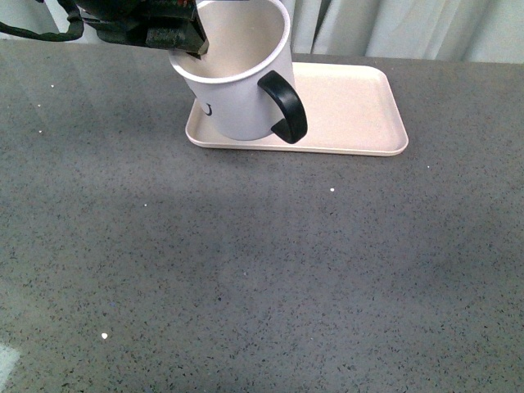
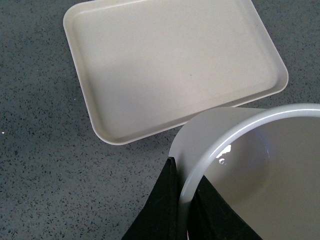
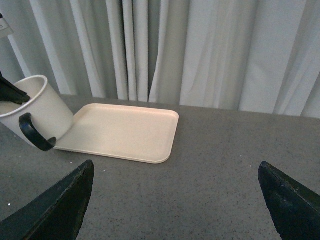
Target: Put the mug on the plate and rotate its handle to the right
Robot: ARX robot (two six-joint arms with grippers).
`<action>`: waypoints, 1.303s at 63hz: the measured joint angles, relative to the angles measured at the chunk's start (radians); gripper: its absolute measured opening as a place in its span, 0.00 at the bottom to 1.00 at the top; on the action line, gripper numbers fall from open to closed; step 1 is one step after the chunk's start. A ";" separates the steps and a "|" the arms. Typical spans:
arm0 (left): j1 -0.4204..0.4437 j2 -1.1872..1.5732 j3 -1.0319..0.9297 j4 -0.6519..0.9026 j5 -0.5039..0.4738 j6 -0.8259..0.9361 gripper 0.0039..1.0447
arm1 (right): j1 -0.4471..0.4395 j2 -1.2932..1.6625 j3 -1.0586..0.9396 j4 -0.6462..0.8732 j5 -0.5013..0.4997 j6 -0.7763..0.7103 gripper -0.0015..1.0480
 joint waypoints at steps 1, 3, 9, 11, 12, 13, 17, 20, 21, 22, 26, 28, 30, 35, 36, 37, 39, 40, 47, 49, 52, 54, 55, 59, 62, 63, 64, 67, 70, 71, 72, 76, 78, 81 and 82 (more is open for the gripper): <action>0.000 0.000 0.000 0.000 0.000 0.000 0.02 | 0.000 0.000 0.000 0.000 0.000 0.000 0.91; 0.000 0.000 0.000 0.000 0.000 0.000 0.02 | 0.000 0.000 0.000 0.000 0.000 0.000 0.91; 0.000 0.000 0.000 0.000 0.001 0.000 0.02 | 0.000 0.000 0.000 0.000 0.000 0.000 0.91; -0.003 0.001 0.003 -0.006 -0.012 0.001 0.02 | 0.000 0.000 0.000 0.000 0.000 0.000 0.91; -0.005 0.001 0.007 -0.017 -0.026 0.000 0.02 | 0.000 0.000 0.000 0.000 0.000 0.000 0.91; -0.006 0.002 0.012 -0.030 -0.043 0.001 0.02 | 0.000 0.000 0.000 0.000 0.000 0.000 0.91; -0.014 0.013 0.036 -0.082 -0.130 0.003 0.02 | 0.000 0.000 0.000 0.000 0.000 0.000 0.91; -0.016 0.031 0.057 -0.086 -0.130 0.009 0.02 | 0.000 0.000 0.000 0.000 0.000 0.000 0.91; -0.017 0.045 0.074 -0.089 -0.128 0.011 0.02 | 0.000 0.000 0.000 0.000 0.000 0.000 0.91; -0.018 0.053 0.083 -0.090 -0.126 0.015 0.02 | 0.000 0.000 0.000 0.000 0.000 0.000 0.91; -0.021 0.111 0.154 -0.109 -0.119 0.029 0.02 | 0.000 0.000 0.000 0.000 0.000 0.000 0.91; -0.023 0.134 0.182 -0.119 -0.120 0.035 0.02 | 0.000 0.000 0.000 0.000 0.000 0.000 0.91; -0.025 0.171 0.228 -0.137 -0.119 0.045 0.02 | 0.000 0.000 0.000 0.000 0.000 0.000 0.91; -0.031 0.265 0.348 -0.191 -0.104 0.054 0.02 | 0.000 0.000 0.000 0.000 0.000 0.000 0.91; -0.032 0.291 0.383 -0.208 -0.104 0.059 0.02 | 0.000 0.000 0.000 0.000 0.000 0.000 0.91; -0.034 0.304 0.401 -0.216 -0.105 0.060 0.02 | 0.000 0.000 0.000 0.000 0.000 0.000 0.91; -0.037 0.344 0.456 -0.242 -0.102 0.064 0.02 | 0.000 0.000 0.000 0.000 0.000 0.000 0.91; -0.039 0.356 0.473 -0.250 -0.099 0.066 0.02 | 0.000 0.000 0.000 0.000 0.000 0.000 0.91; -0.045 0.471 0.645 -0.333 -0.097 0.080 0.02 | 0.000 0.000 0.000 0.000 0.000 0.000 0.91; -0.045 0.500 0.690 -0.355 -0.095 0.081 0.02 | 0.000 0.000 0.000 0.000 0.000 0.000 0.91; -0.045 0.537 0.750 -0.387 -0.097 0.083 0.02 | 0.000 0.000 0.000 0.000 0.000 0.000 0.91; -0.045 0.563 0.793 -0.410 -0.103 0.083 0.02 | 0.000 0.000 0.000 0.000 0.000 0.000 0.91; -0.044 0.571 0.807 -0.417 -0.104 0.083 0.02 | 0.000 0.000 0.000 0.000 0.000 0.000 0.91; -0.042 0.616 0.882 -0.452 -0.105 0.083 0.02 | 0.000 0.000 0.000 0.000 0.000 0.000 0.91; -0.041 0.644 0.927 -0.474 -0.107 0.083 0.02 | 0.000 0.000 0.000 0.000 0.000 0.000 0.91; -0.040 0.649 0.938 -0.479 -0.107 0.082 0.02 | 0.000 0.000 0.000 0.000 0.000 0.000 0.91; -0.040 0.655 0.947 -0.484 -0.107 0.082 0.02 | 0.000 0.000 0.000 0.000 0.000 0.000 0.91; -0.039 0.683 0.993 -0.509 -0.106 0.082 0.02 | 0.000 0.000 0.000 0.000 0.000 0.000 0.91; -0.038 0.704 1.027 -0.524 -0.108 0.080 0.02 | 0.000 0.000 0.000 0.000 0.000 0.000 0.91; -0.038 0.711 1.035 -0.528 -0.108 0.080 0.02 | 0.000 0.000 0.000 0.000 0.000 0.000 0.91; -0.038 0.720 1.052 -0.537 -0.109 0.079 0.02 | 0.000 0.000 0.000 0.000 0.000 0.000 0.91; -0.038 0.744 1.089 -0.555 -0.109 0.078 0.02 | 0.000 0.000 0.000 0.000 0.000 0.000 0.91; -0.038 0.758 1.108 -0.567 -0.110 0.076 0.02 | 0.000 0.000 0.000 0.000 0.000 0.000 0.91; -0.037 0.775 1.131 -0.580 -0.112 0.072 0.02 | 0.000 0.000 0.000 0.000 0.000 0.000 0.91; -0.038 0.778 1.137 -0.583 -0.112 0.071 0.02 | 0.000 0.000 0.000 0.000 0.000 0.000 0.91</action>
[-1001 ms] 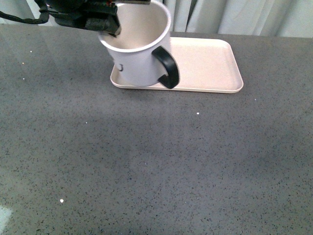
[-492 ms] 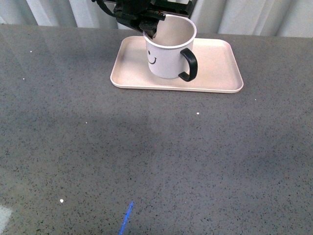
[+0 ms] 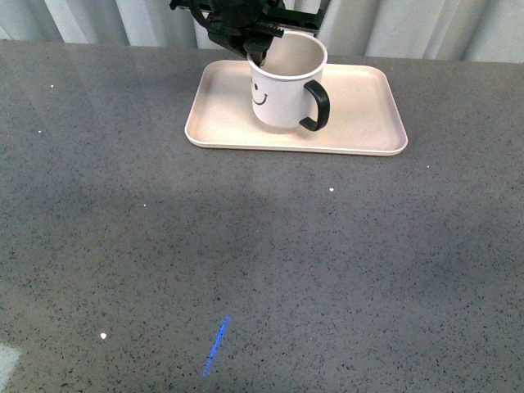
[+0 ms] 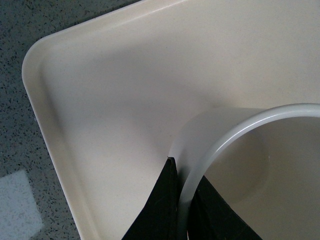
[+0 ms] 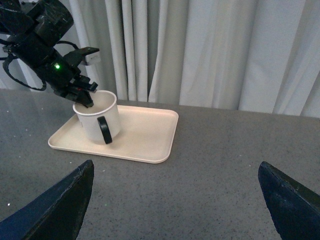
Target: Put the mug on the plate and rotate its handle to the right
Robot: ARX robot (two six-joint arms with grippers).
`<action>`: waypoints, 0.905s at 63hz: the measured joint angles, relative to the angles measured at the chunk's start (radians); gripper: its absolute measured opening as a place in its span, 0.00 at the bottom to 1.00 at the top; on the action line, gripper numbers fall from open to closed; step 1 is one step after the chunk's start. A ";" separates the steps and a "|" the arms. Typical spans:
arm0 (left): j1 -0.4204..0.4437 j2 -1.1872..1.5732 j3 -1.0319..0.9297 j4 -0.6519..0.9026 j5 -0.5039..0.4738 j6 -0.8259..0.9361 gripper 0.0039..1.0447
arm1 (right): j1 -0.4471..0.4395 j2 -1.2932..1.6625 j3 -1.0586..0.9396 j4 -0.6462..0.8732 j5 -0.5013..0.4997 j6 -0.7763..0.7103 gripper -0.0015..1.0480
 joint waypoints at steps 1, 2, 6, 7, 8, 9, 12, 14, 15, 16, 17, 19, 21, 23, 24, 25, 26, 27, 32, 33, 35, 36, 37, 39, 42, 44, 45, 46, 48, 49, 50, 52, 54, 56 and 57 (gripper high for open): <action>0.000 0.002 0.004 -0.003 0.000 0.000 0.02 | 0.000 0.000 0.000 0.000 0.000 0.000 0.91; 0.000 0.011 0.013 -0.008 0.000 0.000 0.02 | 0.000 0.000 0.000 0.000 0.000 0.000 0.91; 0.000 0.025 0.028 -0.020 0.000 -0.001 0.02 | 0.000 0.000 0.000 0.000 0.000 0.000 0.91; 0.000 0.030 0.034 -0.025 0.000 -0.002 0.02 | 0.000 0.000 0.000 0.000 0.000 0.000 0.91; 0.000 0.032 0.037 -0.027 0.000 -0.003 0.02 | 0.000 0.000 0.000 0.000 0.000 0.000 0.91; 0.000 0.034 0.039 -0.029 0.000 -0.003 0.02 | 0.000 0.000 0.000 0.000 0.000 0.000 0.91; 0.000 0.046 0.053 -0.037 0.000 -0.005 0.02 | 0.000 0.000 0.000 0.000 0.000 0.000 0.91; 0.000 0.052 0.063 -0.041 0.000 -0.008 0.02 | 0.000 0.000 0.000 0.000 0.000 0.000 0.91; -0.001 0.060 0.071 -0.045 0.000 -0.010 0.02 | 0.000 0.000 0.000 0.000 0.000 0.000 0.91; -0.001 0.061 0.075 -0.047 0.000 -0.011 0.02 | 0.000 0.000 0.000 0.000 0.000 0.000 0.91; -0.001 0.065 0.081 -0.050 0.000 -0.013 0.02 | 0.000 0.000 0.000 0.000 0.000 0.000 0.91; -0.002 0.070 0.089 -0.053 0.000 -0.015 0.02 | 0.000 0.000 0.000 0.000 0.000 0.000 0.91; -0.002 0.079 0.101 -0.060 -0.001 -0.017 0.02 | 0.000 0.000 0.000 0.000 0.000 0.000 0.91; -0.003 0.084 0.111 -0.065 -0.005 -0.019 0.02 | 0.000 0.000 0.000 0.000 0.000 0.000 0.91; -0.003 0.087 0.114 -0.067 -0.007 -0.019 0.02 | 0.000 0.000 0.000 0.000 0.000 0.000 0.91; -0.005 0.091 0.119 -0.070 -0.008 -0.021 0.02 | 0.000 0.000 0.000 0.000 0.000 0.000 0.91; -0.005 0.093 0.122 -0.071 -0.008 -0.022 0.02 | 0.000 0.000 0.000 0.000 0.000 0.000 0.91; -0.006 0.096 0.127 -0.073 -0.008 -0.023 0.02 | 0.000 0.000 0.000 0.000 0.000 0.000 0.91; -0.007 0.101 0.139 -0.080 -0.011 -0.026 0.02 | 0.000 0.000 0.000 0.000 0.000 0.000 0.91; -0.008 0.104 0.143 -0.083 -0.011 -0.026 0.02 | 0.000 0.000 0.000 0.000 0.000 0.000 0.91; -0.009 0.107 0.150 -0.085 -0.012 -0.026 0.02 | 0.000 0.000 0.000 0.000 0.000 0.000 0.91; -0.009 0.108 0.152 -0.086 -0.012 -0.026 0.02 | 0.000 0.000 0.000 0.000 0.000 0.000 0.91; -0.010 0.110 0.154 -0.088 -0.012 -0.026 0.02 | 0.000 0.000 0.000 0.000 0.000 0.000 0.91; -0.011 0.113 0.160 -0.091 -0.016 -0.026 0.02 | 0.000 0.000 0.000 0.000 0.000 0.000 0.91; -0.013 0.117 0.166 -0.096 -0.015 -0.028 0.02 | 0.000 0.000 0.000 0.000 0.000 0.000 0.91; -0.013 0.122 0.176 -0.101 -0.016 -0.029 0.02 | 0.000 0.000 0.000 0.000 0.000 0.000 0.91; -0.013 0.125 0.179 -0.102 -0.015 -0.030 0.02 | 0.000 0.000 0.000 0.000 0.000 0.000 0.91; -0.014 0.126 0.182 -0.103 -0.015 -0.030 0.02 | 0.000 0.000 0.000 0.000 0.000 0.000 0.91; -0.014 0.130 0.187 -0.107 -0.015 -0.031 0.08 | 0.000 0.000 0.000 0.000 0.000 0.000 0.91; -0.014 0.130 0.188 -0.109 -0.015 -0.031 0.12 | 0.000 0.000 0.000 0.000 0.000 0.000 0.91; -0.014 0.131 0.188 -0.109 -0.015 -0.031 0.13 | 0.000 0.000 0.000 0.000 0.000 0.000 0.91; -0.015 0.133 0.190 -0.110 -0.014 -0.031 0.19 | 0.000 0.000 0.000 0.000 0.000 0.000 0.91; -0.016 0.137 0.194 -0.111 -0.013 -0.031 0.25 | 0.000 0.000 0.000 0.000 0.000 0.000 0.91; -0.016 0.137 0.194 -0.111 -0.012 -0.031 0.30 | 0.000 0.000 0.000 0.000 0.000 0.000 0.91; -0.016 0.137 0.194 -0.111 -0.011 -0.031 0.32 | 0.000 0.000 0.000 0.000 0.000 0.000 0.91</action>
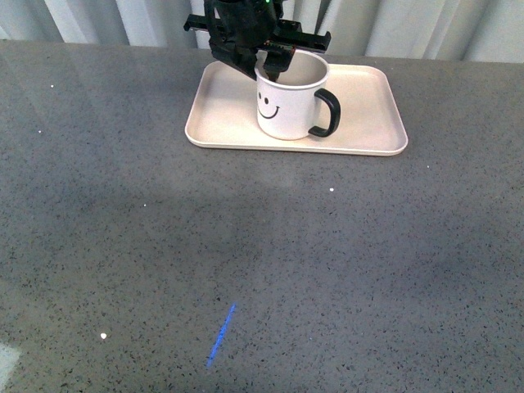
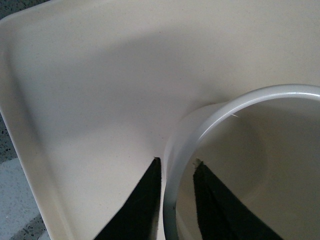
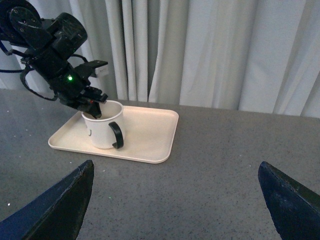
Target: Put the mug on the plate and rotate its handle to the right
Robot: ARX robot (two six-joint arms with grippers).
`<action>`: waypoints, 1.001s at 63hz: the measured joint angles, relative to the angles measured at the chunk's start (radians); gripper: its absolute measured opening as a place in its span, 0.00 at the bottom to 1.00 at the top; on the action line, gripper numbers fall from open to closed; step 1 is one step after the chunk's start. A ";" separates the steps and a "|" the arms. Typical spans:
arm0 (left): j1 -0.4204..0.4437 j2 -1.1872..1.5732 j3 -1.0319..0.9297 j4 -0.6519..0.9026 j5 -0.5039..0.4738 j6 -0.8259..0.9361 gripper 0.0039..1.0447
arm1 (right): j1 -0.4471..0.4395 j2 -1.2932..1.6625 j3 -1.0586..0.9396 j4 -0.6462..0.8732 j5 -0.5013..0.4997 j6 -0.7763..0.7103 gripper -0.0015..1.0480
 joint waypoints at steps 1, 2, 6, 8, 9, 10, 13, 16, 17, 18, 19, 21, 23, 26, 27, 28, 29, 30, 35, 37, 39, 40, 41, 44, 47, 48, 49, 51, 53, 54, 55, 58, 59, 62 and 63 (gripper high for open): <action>0.000 0.000 0.000 0.000 0.000 0.000 0.34 | 0.000 0.000 0.000 0.000 0.000 0.000 0.91; 0.000 0.000 0.000 0.002 0.000 0.000 0.37 | 0.000 0.000 0.000 0.000 0.000 0.000 0.91; 0.000 -0.003 -0.010 0.014 0.003 0.000 0.46 | 0.000 0.000 0.000 0.000 0.000 0.000 0.91; 0.000 -0.011 -0.023 0.026 0.004 0.000 0.51 | 0.000 0.000 0.000 0.000 0.000 0.000 0.91; 0.000 -0.013 -0.029 0.029 0.004 0.000 0.52 | 0.000 0.000 0.000 0.000 0.000 0.000 0.91; 0.001 -0.016 -0.035 0.033 0.004 0.000 0.54 | 0.000 0.000 0.000 0.000 0.000 0.000 0.91; 0.002 -0.031 -0.062 0.049 0.004 0.001 0.61 | 0.000 0.000 0.000 0.000 0.000 0.000 0.91; 0.004 -0.050 -0.091 0.064 0.005 0.001 0.68 | 0.000 0.000 0.000 0.000 0.000 0.000 0.91; 0.005 -0.061 -0.106 0.072 0.005 0.001 0.71 | 0.000 0.000 0.000 0.000 0.000 0.000 0.91; 0.006 -0.066 -0.113 0.076 0.005 0.001 0.73 | 0.000 0.000 0.000 0.000 0.000 0.000 0.91; 0.007 -0.072 -0.121 0.080 0.005 0.001 0.74 | 0.000 0.000 0.000 0.000 0.000 0.000 0.91; 0.010 -0.090 -0.142 0.094 0.006 0.001 0.79 | 0.000 0.000 0.000 0.000 0.000 0.000 0.91; 0.013 -0.111 -0.163 0.107 0.008 0.001 0.84 | 0.000 0.000 0.000 0.000 0.000 0.000 0.91; 0.019 -0.140 -0.190 0.126 0.008 0.001 0.91 | 0.000 0.000 0.000 0.000 0.000 0.000 0.91; 0.021 -0.148 -0.196 0.130 0.008 0.001 0.92 | 0.000 0.000 0.000 0.000 0.000 0.000 0.91; 0.023 -0.156 -0.203 0.134 0.008 0.001 0.93 | 0.000 0.000 0.000 0.000 0.000 0.000 0.91; 0.026 -0.171 -0.215 0.143 0.009 0.000 0.93 | 0.000 0.000 0.000 0.000 0.000 0.000 0.91; 0.028 -0.179 -0.221 0.148 0.010 0.000 0.92 | 0.000 0.000 0.000 0.000 0.000 0.000 0.91; 0.043 -0.235 -0.265 0.185 0.012 -0.009 0.91 | 0.000 0.000 0.000 0.000 0.000 0.000 0.91; 0.050 -0.261 -0.288 0.206 0.013 -0.014 0.91 | 0.000 0.000 0.000 0.000 0.000 0.000 0.91; 0.055 -0.278 -0.305 0.221 0.013 -0.018 0.91 | 0.000 0.000 0.000 0.000 0.000 0.000 0.91; 0.059 -0.292 -0.319 0.234 0.013 -0.022 0.91 | 0.000 0.000 0.000 0.000 0.000 0.000 0.91; 0.061 -0.305 -0.333 0.246 0.014 -0.025 0.91 | 0.000 0.000 0.000 0.000 0.000 0.000 0.91; 0.072 -0.355 -0.394 0.301 0.028 -0.040 0.91 | 0.000 0.000 0.000 0.000 0.000 0.000 0.91; 0.080 -0.397 -0.451 0.350 0.049 -0.055 0.91 | 0.000 0.000 0.000 0.000 0.000 0.000 0.91; 0.082 -0.408 -0.466 0.365 0.053 -0.062 0.91 | 0.000 0.000 0.000 0.000 0.000 0.000 0.91; 0.085 -0.430 -0.497 0.392 0.059 -0.067 0.91 | 0.000 0.000 0.000 0.000 0.000 0.000 0.91; 0.088 -0.464 -0.544 0.436 0.071 -0.076 0.91 | 0.000 0.000 0.000 0.000 0.000 0.000 0.91; 0.088 -0.503 -0.609 0.514 0.042 -0.072 0.90 | 0.000 0.000 0.000 0.000 0.000 0.000 0.91; 0.088 -0.519 -0.640 0.562 0.011 -0.068 0.88 | 0.000 0.000 0.000 0.000 0.000 0.000 0.91; 0.087 -0.552 -0.708 0.673 -0.059 -0.061 0.85 | 0.000 0.000 0.000 0.000 0.000 0.000 0.91; 0.089 -0.658 -0.927 1.011 -0.248 -0.033 0.75 | 0.000 0.000 0.000 0.000 0.000 0.000 0.91; 0.091 -0.676 -0.963 1.060 -0.270 -0.032 0.73 | 0.000 0.000 0.000 0.000 0.000 0.000 0.91; 0.106 -0.770 -1.142 1.283 -0.330 -0.022 0.65 | 0.000 0.000 0.000 0.000 0.000 0.000 0.91; 0.111 -0.788 -1.176 1.321 -0.332 -0.020 0.63 | 0.000 0.000 0.000 0.000 0.001 0.000 0.91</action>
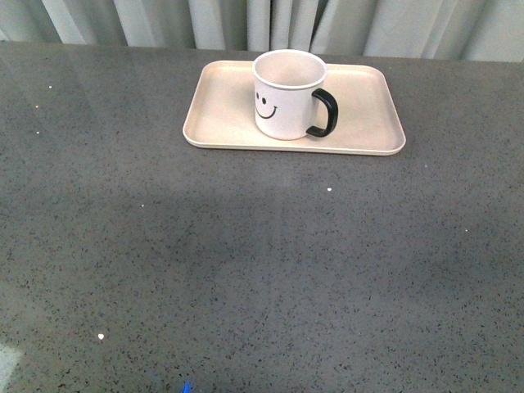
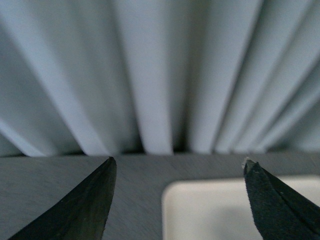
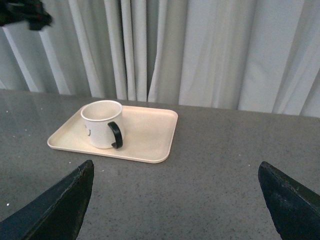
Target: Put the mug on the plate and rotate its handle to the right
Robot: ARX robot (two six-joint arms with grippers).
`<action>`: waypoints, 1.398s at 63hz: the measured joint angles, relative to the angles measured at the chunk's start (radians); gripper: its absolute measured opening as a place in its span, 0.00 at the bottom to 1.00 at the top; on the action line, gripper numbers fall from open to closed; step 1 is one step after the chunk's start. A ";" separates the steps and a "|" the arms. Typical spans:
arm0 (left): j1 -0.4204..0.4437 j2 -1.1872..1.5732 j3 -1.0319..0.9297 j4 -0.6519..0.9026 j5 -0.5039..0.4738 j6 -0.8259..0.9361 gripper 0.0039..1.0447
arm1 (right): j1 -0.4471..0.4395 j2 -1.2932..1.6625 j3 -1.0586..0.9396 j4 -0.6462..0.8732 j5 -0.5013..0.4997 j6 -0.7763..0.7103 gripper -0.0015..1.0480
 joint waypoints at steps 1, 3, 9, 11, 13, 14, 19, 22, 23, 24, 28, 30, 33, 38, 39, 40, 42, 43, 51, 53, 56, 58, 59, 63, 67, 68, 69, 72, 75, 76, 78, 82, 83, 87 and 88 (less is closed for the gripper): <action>0.009 -0.036 -0.064 0.070 0.000 0.002 0.60 | 0.000 0.000 0.000 0.000 0.000 0.000 0.91; 0.023 -0.085 -0.154 0.162 0.003 0.004 0.55 | 0.000 0.000 0.000 0.000 0.000 0.000 0.91; 0.064 -0.202 -0.381 0.331 0.022 0.007 0.39 | 0.000 0.000 0.000 0.000 0.000 0.000 0.91; 0.077 -0.230 -0.445 0.360 0.034 0.008 0.34 | 0.000 0.000 0.000 0.000 0.000 0.000 0.91; 0.090 -0.253 -0.505 0.380 0.042 0.008 0.29 | 0.000 0.000 0.000 0.000 -0.001 0.000 0.91; 0.098 -0.267 -0.544 0.391 0.046 0.008 0.26 | 0.000 0.000 0.000 0.000 -0.001 0.000 0.91; 0.122 -0.319 -0.676 0.426 0.072 0.008 0.12 | 0.000 0.000 0.000 0.000 -0.001 0.000 0.91; 0.132 -0.357 -0.742 0.444 0.090 0.009 0.04 | 0.000 0.000 0.000 0.000 -0.001 0.000 0.91; 0.134 -0.365 -0.754 0.447 0.092 0.010 0.02 | 0.000 0.000 0.000 0.000 -0.001 0.000 0.91; 0.138 -0.381 -0.776 0.454 0.099 0.007 0.01 | 0.000 0.000 0.000 0.000 -0.001 0.000 0.91; 0.148 -0.432 -0.835 0.472 0.117 0.011 0.01 | 0.000 0.000 0.000 0.000 0.000 0.000 0.91; 0.154 -0.457 -0.863 0.479 0.123 0.011 0.01 | 0.000 0.000 0.000 0.000 0.000 0.000 0.91; 0.170 -0.503 -0.916 0.488 0.136 0.011 0.01 | 0.000 0.000 0.000 0.000 -0.001 0.000 0.91; 0.190 -0.556 -0.983 0.493 0.147 0.012 0.01 | 0.000 0.000 0.000 0.000 -0.001 0.000 0.91; 0.195 -0.568 -0.998 0.493 0.150 0.011 0.01 | 0.000 0.000 0.000 0.000 -0.001 0.000 0.91; 0.199 -0.582 -1.012 0.493 0.153 0.012 0.01 | 0.000 0.000 0.000 0.000 -0.001 0.000 0.91; 0.206 -0.608 -1.040 0.493 0.161 0.012 0.01 | 0.000 0.000 0.000 0.000 -0.001 0.000 0.91; 0.210 -0.622 -1.053 0.493 0.166 0.011 0.01 | 0.000 0.000 0.000 0.000 -0.001 0.000 0.91; 0.227 -0.719 -1.129 0.480 0.191 0.012 0.01 | 0.000 0.000 0.000 0.000 0.000 0.000 0.91; 0.233 -0.746 -1.149 0.471 0.195 0.012 0.01 | 0.000 0.000 0.000 0.000 0.000 0.000 0.91; 0.238 -0.773 -1.167 0.460 0.199 0.012 0.01 | 0.000 0.000 0.000 0.000 -0.001 0.000 0.91; 0.243 -0.799 -1.184 0.449 0.202 0.012 0.01 | 0.000 0.000 0.000 0.000 0.000 0.000 0.91; 0.252 -0.813 -1.192 0.442 0.214 0.012 0.01 | 0.000 0.000 0.000 0.000 -0.001 0.000 0.91; 0.289 -0.856 -1.215 0.420 0.263 0.013 0.01 | 0.000 0.000 0.000 0.000 -0.001 0.000 0.91; 0.309 -0.863 -1.249 0.462 0.265 0.013 0.01 | 0.000 0.000 0.000 0.000 0.000 0.000 0.91; 0.312 -0.867 -1.257 0.465 0.265 0.013 0.01 | 0.000 0.000 0.000 0.000 0.000 0.000 0.91; 0.314 -0.870 -1.261 0.465 0.265 0.013 0.01 | 0.000 0.000 0.000 0.000 -0.001 0.000 0.91; 0.314 -0.895 -1.282 0.449 0.269 0.014 0.01 | 0.000 0.000 0.000 0.000 0.000 0.000 0.91; 0.314 -0.937 -1.299 0.415 0.274 0.014 0.01 | 0.000 0.000 0.000 0.000 0.000 0.000 0.91; 0.314 -0.945 -1.301 0.409 0.274 0.014 0.01 | 0.000 0.000 0.000 0.000 0.000 0.000 0.91; 0.314 -0.969 -1.306 0.390 0.273 0.014 0.01 | 0.000 0.000 0.000 0.000 0.000 0.000 0.91; 0.315 -1.029 -1.315 0.348 0.273 0.014 0.01 | 0.000 0.000 0.000 0.000 0.000 0.000 0.91; 0.315 -1.037 -1.316 0.341 0.273 0.014 0.01 | 0.000 0.000 0.000 0.000 0.000 0.000 0.91; 0.315 -1.100 -1.326 0.288 0.273 0.014 0.01 | 0.000 0.000 0.000 0.000 0.000 0.000 0.91; 0.315 -1.109 -1.327 0.285 0.273 0.014 0.01 | 0.000 0.000 0.000 0.000 0.000 0.000 0.91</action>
